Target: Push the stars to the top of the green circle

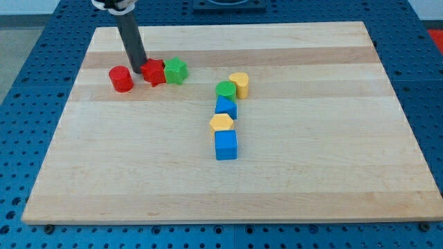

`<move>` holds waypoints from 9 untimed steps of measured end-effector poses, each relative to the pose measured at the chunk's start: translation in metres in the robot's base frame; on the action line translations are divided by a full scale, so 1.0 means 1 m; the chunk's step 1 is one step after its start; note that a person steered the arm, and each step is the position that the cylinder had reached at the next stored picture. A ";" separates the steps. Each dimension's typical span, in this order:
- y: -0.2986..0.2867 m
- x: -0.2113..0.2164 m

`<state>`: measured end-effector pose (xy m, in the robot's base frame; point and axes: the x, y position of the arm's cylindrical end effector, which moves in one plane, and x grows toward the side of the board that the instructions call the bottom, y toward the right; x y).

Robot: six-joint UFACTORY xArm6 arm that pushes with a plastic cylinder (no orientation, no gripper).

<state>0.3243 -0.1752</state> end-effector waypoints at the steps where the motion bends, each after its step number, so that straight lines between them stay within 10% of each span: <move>1: 0.001 0.000; 9: 0.058 0.000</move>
<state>0.3243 -0.1175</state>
